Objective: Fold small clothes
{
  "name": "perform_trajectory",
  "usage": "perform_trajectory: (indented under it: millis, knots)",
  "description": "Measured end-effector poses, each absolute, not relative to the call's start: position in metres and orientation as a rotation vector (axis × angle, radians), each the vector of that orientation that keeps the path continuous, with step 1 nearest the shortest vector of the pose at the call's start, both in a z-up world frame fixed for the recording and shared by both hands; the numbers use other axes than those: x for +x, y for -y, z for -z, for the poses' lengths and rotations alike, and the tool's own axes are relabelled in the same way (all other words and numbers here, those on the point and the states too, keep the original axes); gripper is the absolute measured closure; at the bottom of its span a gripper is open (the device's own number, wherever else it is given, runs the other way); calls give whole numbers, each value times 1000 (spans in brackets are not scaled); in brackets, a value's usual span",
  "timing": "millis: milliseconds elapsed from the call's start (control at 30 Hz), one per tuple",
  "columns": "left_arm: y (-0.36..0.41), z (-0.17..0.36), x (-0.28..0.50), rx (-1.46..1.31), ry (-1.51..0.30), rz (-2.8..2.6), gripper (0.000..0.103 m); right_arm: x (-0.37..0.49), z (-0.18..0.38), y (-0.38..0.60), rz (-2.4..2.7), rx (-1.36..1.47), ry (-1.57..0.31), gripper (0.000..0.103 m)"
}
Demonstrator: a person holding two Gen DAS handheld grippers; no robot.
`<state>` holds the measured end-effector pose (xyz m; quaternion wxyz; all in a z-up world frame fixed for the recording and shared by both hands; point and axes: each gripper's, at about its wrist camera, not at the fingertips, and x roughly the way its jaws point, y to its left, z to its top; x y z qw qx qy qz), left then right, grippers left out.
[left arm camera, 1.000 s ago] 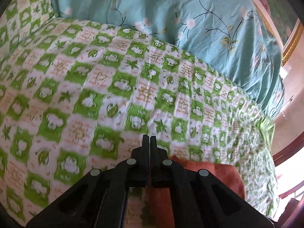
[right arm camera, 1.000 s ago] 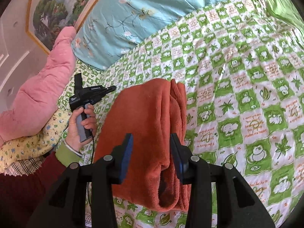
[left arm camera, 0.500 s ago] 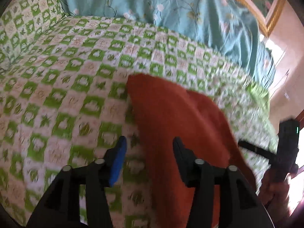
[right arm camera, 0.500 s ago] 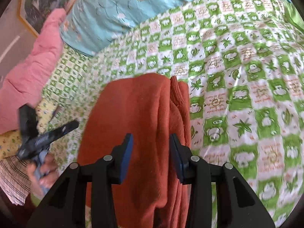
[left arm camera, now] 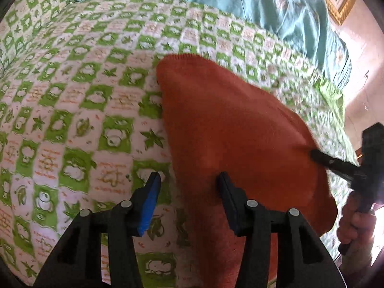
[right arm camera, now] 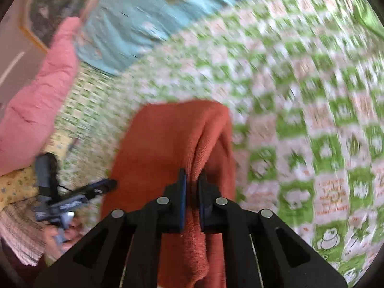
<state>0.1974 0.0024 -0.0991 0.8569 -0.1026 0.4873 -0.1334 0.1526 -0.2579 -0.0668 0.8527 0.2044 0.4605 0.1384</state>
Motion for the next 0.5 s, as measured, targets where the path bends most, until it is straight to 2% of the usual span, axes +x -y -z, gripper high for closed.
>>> perform_trajectory:
  millis: [167, 367, 433, 500]
  knots:
    - [6, 105, 199, -172, -1028, 266, 53, 161, 106, 266, -248, 496, -1005, 94]
    - [2, 107, 201, -232, -1037, 260, 50, 161, 95, 253, -216, 375, -1004, 93]
    - [-1, 103, 196, -248, -1035, 259, 50, 153, 86, 255, -208, 374, -987, 88]
    - [-5, 98, 186, -262, -1027, 269, 52, 139, 75, 259, -192, 377, -960, 88]
